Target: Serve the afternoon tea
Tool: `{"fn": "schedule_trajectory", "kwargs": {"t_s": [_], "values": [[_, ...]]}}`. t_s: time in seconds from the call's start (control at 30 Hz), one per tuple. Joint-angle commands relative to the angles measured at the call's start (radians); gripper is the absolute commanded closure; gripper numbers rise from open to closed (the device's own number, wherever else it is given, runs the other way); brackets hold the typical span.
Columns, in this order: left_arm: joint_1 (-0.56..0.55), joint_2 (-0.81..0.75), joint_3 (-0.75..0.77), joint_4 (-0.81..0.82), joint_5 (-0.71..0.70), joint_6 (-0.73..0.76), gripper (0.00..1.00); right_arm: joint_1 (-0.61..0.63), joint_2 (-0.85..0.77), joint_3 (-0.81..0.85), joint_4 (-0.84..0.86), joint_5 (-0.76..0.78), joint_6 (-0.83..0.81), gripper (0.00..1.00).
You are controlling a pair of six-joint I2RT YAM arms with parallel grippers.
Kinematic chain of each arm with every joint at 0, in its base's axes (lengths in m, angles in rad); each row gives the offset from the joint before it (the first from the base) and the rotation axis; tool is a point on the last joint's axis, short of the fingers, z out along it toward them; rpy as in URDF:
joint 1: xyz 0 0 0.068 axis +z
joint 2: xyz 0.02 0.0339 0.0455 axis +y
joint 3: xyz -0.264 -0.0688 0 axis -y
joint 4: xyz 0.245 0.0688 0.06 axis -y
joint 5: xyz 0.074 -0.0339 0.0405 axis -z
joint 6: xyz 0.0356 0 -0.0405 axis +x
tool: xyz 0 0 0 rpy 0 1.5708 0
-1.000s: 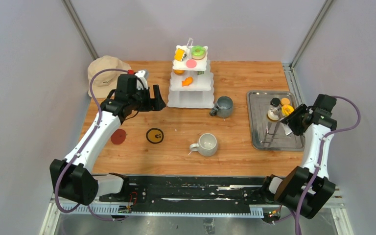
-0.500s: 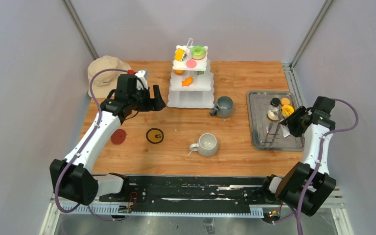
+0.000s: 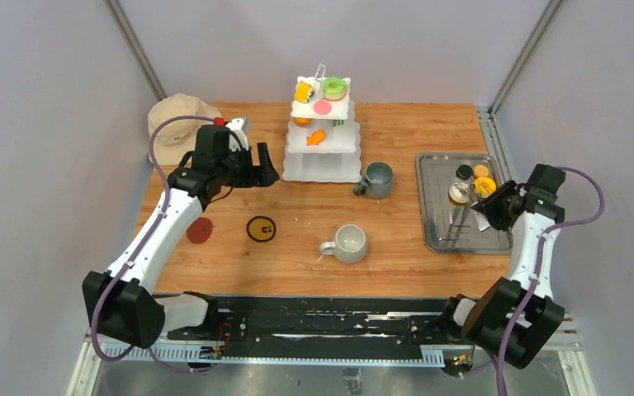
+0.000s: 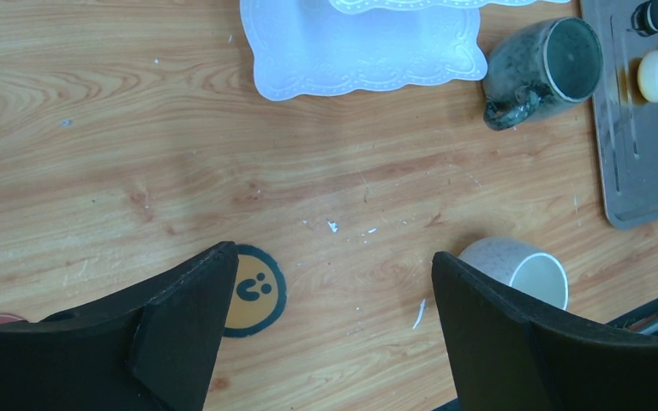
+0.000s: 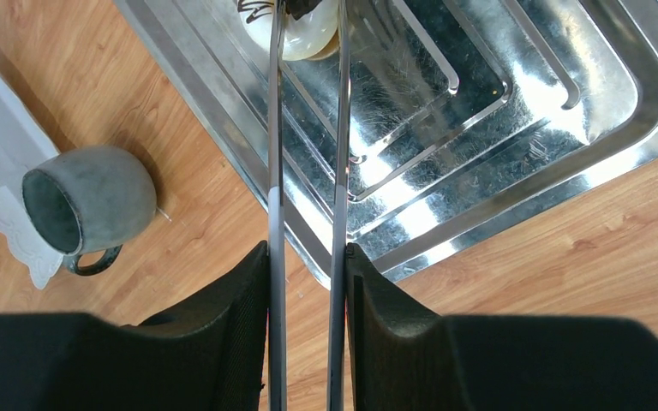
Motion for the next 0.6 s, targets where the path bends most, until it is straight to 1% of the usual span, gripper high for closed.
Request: {"fn": "schedule_trajectory", "kwargs": {"t_s": [0.0, 0.23, 0.33, 0.37, 0.47, 0.57], "values": [[-0.007, -0.029, -0.015, 0.017, -0.003, 0.001, 0.12, -0.016, -0.037, -0.003, 0.018, -0.01, 0.001, 0.99], [-0.006, -0.036, -0.014, 0.014, -0.01, 0.002, 0.12, -0.015, -0.095, 0.051, -0.026, -0.014, -0.004, 1.0], [-0.007, -0.032, -0.007, 0.008, 0.001, 0.012, 0.12, -0.015, -0.118, 0.083, -0.047, -0.04, 0.003, 0.99], [-0.007, -0.032, -0.002, 0.0, -0.001, 0.014, 0.12, -0.014, -0.128, 0.091, -0.049, -0.058, 0.006, 1.0], [-0.006, -0.034, 0.006, -0.006, -0.016, 0.023, 0.12, -0.007, -0.14, 0.124, -0.036, -0.18, 0.002, 0.99], [-0.007, -0.027, 0.016, -0.024, -0.054, 0.038, 0.11, 0.05, -0.138, 0.173, -0.032, -0.242, -0.006, 0.99]]}}
